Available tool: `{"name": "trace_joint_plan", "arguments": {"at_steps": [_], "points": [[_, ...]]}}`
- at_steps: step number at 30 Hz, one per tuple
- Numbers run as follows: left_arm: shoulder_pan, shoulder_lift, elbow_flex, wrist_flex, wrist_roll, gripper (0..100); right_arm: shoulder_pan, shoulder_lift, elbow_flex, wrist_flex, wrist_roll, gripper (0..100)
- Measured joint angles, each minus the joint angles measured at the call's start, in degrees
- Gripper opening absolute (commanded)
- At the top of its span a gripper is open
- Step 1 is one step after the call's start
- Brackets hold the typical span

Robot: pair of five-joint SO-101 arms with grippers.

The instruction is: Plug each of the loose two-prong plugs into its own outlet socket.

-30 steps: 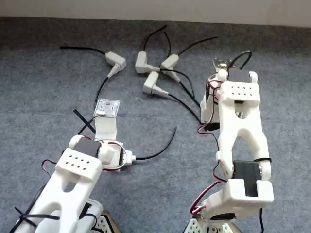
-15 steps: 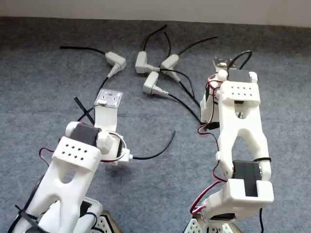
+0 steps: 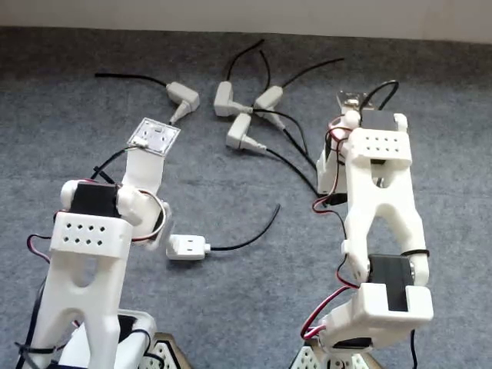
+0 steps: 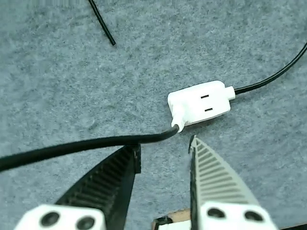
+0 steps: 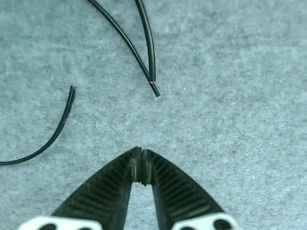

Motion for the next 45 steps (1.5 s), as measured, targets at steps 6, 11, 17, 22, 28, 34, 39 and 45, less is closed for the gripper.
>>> {"name": "trace_joint_plan", "arguments": {"at_steps": [6, 11, 17, 22, 28, 34, 39, 45], "points": [[-0.6, 0.0, -1.0, 0.0, -16.4, 21, 0.0, 0.0, 0.0, 0.0, 0.0, 0.6], [1.1, 0.0, -5.8, 0.0, -23.6, 26, 0.0, 0.0, 0.0, 0.0, 0.0, 0.6], [4.6, 0.0, -14.2, -0.2, -34.5, 26, 0.0, 0.0, 0.0, 0.0, 0.0, 0.6], [6.5, 0.0, -19.6, -0.4, -47.6, 26, 0.0, 0.0, 0.0, 0.0, 0.0, 0.6], [7.1, 0.0, -21.1, -0.4, -62.5, 26, 0.0, 0.0, 0.0, 0.0, 0.0, 0.6], [12.9, 0.0, -29.9, -0.4, -63.1, 26, 0.0, 0.0, 0.0, 0.0, 0.0, 0.6], [19.9, 0.0, -29.7, -0.4, -63.5, 26, 0.0, 0.0, 0.0, 0.0, 0.0, 0.6], [22.0, 0.0, -17.0, -0.9, -64.9, 26, 0.0, 0.0, 0.0, 0.0, 0.0, 0.9]]}}
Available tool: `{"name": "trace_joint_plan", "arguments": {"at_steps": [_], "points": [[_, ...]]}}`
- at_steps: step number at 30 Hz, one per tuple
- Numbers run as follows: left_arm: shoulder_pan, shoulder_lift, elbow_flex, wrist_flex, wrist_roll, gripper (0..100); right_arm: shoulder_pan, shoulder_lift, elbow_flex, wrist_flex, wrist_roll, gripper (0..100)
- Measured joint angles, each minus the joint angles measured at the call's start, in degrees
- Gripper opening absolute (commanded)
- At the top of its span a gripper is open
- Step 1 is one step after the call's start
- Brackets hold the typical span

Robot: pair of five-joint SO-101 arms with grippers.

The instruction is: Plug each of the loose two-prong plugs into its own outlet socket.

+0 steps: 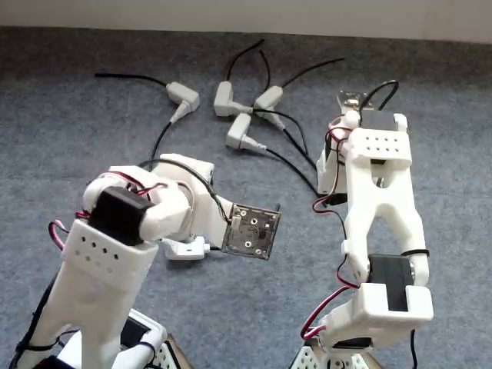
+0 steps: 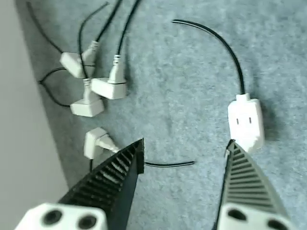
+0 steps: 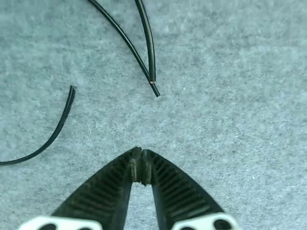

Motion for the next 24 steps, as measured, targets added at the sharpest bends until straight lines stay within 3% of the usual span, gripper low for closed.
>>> {"name": "trace_joint_plan", "arguments": {"at_steps": [4, 13, 20, 24], "points": [[-1.8, 0.0, 10.0, -4.7, -0.6, 26, 0.0, 0.0, 0.0, 0.0, 0.6, 0.9], [-3.1, 0.7, 29.9, -23.7, -0.6, 25, 0.0, 0.0, 0.0, 0.0, 2.1, 0.9], [-5.5, 15.7, 25.8, -25.8, -0.6, 25, 0.0, 0.0, 0.1, -1.1, 2.1, 0.9], [-6.2, 26.9, 16.0, -19.7, -0.6, 26, 0.0, 0.0, 0.1, -1.1, 2.1, 0.9]]}}
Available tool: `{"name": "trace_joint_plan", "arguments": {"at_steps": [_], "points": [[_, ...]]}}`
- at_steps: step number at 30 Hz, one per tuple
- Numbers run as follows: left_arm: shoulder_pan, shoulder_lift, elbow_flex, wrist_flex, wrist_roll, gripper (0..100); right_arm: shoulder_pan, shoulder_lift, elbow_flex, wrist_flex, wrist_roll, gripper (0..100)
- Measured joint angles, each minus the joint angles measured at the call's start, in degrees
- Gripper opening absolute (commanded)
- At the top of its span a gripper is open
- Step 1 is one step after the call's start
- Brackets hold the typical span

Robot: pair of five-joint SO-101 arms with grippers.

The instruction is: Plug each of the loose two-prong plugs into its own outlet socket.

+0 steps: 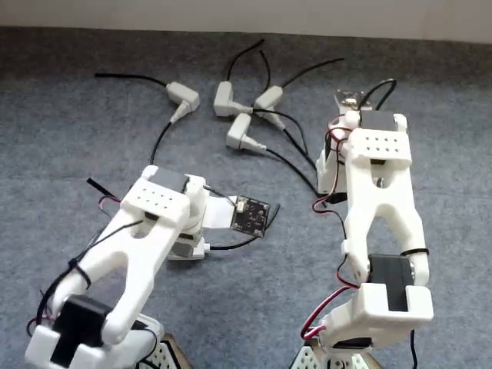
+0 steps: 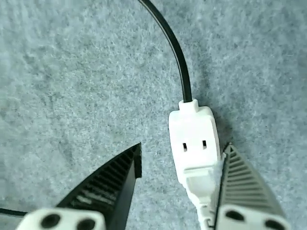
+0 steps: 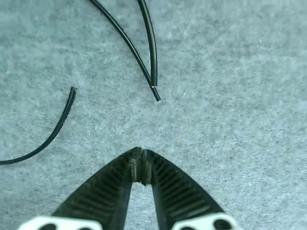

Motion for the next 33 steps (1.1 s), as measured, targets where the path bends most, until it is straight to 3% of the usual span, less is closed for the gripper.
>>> {"name": "trace_joint_plan", "arguments": {"at_steps": [7, 15, 20, 25, 29, 33], "points": [[-1.6, 16.3, -14.7, 8.0, 0.8, 26, 0.0, 0.0, 0.0, -0.2, 0.0, 0.9], [-1.8, 25.8, -19.9, 17.9, 0.8, 26, 0.0, 0.0, 0.0, -0.2, 0.0, 0.9], [-2.9, 27.9, -20.0, 18.0, 1.1, 25, 0.0, 0.0, 0.0, -0.2, 0.0, 0.9], [-2.6, 31.2, -20.0, 12.0, 8.8, 25, 0.0, 0.0, 0.0, -0.2, 0.0, 0.9], [-2.5, 31.3, -20.0, 11.5, 12.7, 25, 0.0, 0.0, 0.0, -0.2, 0.0, 0.9], [-2.5, 31.3, -20.0, 11.3, 13.5, 12, 0.0, 0.0, 0.0, -0.2, 0.0, 0.9]]}}
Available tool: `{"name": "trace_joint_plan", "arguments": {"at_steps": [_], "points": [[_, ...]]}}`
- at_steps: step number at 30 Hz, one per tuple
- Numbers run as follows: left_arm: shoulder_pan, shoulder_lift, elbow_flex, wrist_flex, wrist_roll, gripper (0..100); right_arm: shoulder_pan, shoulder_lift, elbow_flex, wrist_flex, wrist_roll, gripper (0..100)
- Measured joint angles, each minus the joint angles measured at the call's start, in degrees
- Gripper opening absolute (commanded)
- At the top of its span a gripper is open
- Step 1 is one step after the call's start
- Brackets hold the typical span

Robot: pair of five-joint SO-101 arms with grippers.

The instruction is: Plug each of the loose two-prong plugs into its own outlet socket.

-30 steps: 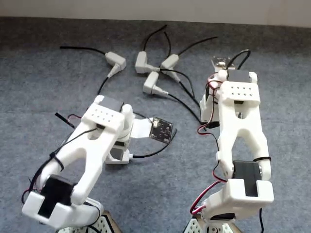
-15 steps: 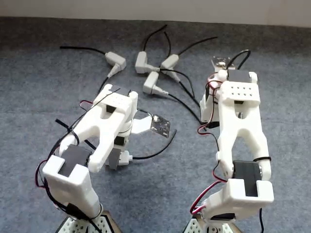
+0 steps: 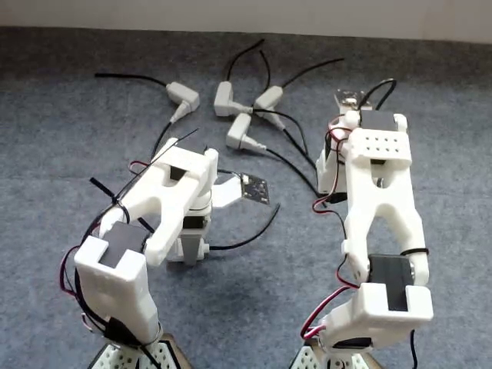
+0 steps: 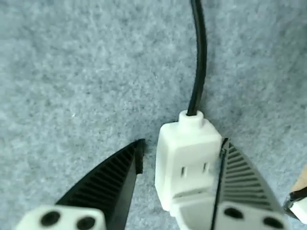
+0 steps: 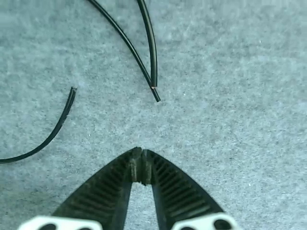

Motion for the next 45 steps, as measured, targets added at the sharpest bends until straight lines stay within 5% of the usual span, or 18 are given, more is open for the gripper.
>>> {"name": "trace_joint_plan", "arguments": {"at_steps": [3, 12, 17, 30, 35, 45], "points": [[0.0, 0.0, 0.1, -0.4, 0.0, 0, 0.0, 0.0, 0.0, 0.0, 0.0, 0.9], [0.0, 0.4, -2.5, -1.3, 4.0, 2, 2.1, 0.0, 0.0, 0.0, 0.0, 0.9], [-0.9, 1.2, -15.6, -2.5, 16.8, 2, 2.0, 0.0, 0.0, 0.0, 0.0, 0.9], [-3.1, 27.2, -63.2, 18.2, 26.7, 2, 2.1, 0.0, 0.0, 0.0, 0.0, 0.9], [-7.1, 35.3, -84.0, 20.5, 30.8, 2, 2.1, 0.0, 0.0, 0.0, 0.0, 0.9], [-7.9, 37.3, -88.0, 21.5, 31.6, 1, 2.1, 0.0, 0.0, 0.0, 0.0, 0.9]]}}
